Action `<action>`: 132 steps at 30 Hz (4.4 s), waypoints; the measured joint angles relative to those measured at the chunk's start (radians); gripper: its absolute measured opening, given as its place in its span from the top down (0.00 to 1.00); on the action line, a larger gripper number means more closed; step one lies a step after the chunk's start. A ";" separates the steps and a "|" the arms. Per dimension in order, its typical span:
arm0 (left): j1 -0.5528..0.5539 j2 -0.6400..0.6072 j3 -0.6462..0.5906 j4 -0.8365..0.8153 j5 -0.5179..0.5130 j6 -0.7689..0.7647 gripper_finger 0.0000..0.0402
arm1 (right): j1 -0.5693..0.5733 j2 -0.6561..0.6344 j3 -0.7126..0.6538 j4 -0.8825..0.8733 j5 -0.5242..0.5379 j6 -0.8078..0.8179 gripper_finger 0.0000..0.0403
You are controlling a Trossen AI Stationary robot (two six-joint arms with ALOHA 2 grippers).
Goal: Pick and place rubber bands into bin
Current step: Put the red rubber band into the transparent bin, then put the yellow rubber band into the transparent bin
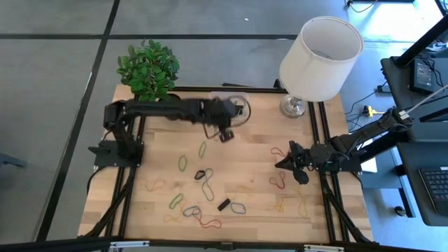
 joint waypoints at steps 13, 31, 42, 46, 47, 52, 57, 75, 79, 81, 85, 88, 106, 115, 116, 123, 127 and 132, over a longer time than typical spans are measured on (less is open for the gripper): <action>0.303 0.015 0.024 0.060 0.147 0.371 0.99 | 0.000 0.000 0.000 0.006 0.146 0.112 0.98; 0.338 0.223 0.020 0.000 0.216 0.419 0.92 | 0.000 0.000 0.001 0.005 0.249 0.219 0.98; 0.301 0.186 0.085 -0.048 0.194 0.331 0.74 | 0.000 0.000 0.001 0.006 0.249 0.221 0.98; 0.224 0.137 0.116 -0.064 0.173 0.283 0.82 | 0.000 0.000 0.001 0.024 0.248 0.246 0.98; 0.199 0.121 0.118 -0.060 0.173 0.271 0.85 | 0.000 0.000 0.001 0.028 0.248 0.244 0.98; 0.052 0.089 0.119 -0.053 0.163 0.179 0.99 | 0.000 0.000 0.001 0.046 0.234 0.240 0.98; -0.092 0.091 0.078 -0.030 0.167 0.075 1.00 | 0.000 0.001 0.008 0.039 0.186 0.193 0.99; -0.375 0.093 -0.255 0.204 0.110 -0.221 1.00 | 0.137 0.434 0.521 -0.778 -0.071 0.614 1.00; -0.384 0.066 -0.284 0.198 0.131 -0.198 1.00 | 0.185 0.582 0.592 -0.867 -0.239 0.795 0.99; -0.390 0.036 -0.304 0.162 0.130 -0.181 1.00 | 0.209 0.642 0.601 -0.861 -0.312 0.868 0.97; -0.404 -0.053 -0.394 0.182 0.121 -0.142 1.00 | 0.245 0.745 0.589 -0.859 -0.412 0.992 0.92; -0.407 -0.149 -0.493 0.234 0.121 -0.133 1.00 | 0.263 0.804 0.573 -0.856 -0.442 1.068 0.87; -0.491 -0.571 -0.865 0.365 0.106 -0.259 1.00 | 0.315 1.022 0.564 -0.756 -0.489 1.108 0.72; -0.524 -0.573 -0.869 0.359 0.097 -0.257 1.00 | 0.340 1.044 0.566 -0.712 -0.460 1.158 0.98; -0.524 -0.573 -0.869 0.359 0.098 -0.256 1.00 | 0.342 1.039 0.572 -0.713 -0.446 1.165 0.98; -0.528 -0.573 -0.869 0.366 0.098 -0.254 0.99 | 0.341 0.947 0.712 -0.826 -0.203 1.234 0.99; -0.528 -0.573 -0.869 0.366 0.083 -0.254 0.99 | 0.330 0.909 0.847 -0.941 -0.027 1.221 0.99; -0.527 -0.573 -0.869 0.364 0.014 -0.241 1.00 | 0.247 0.911 1.008 -1.092 0.146 1.059 1.00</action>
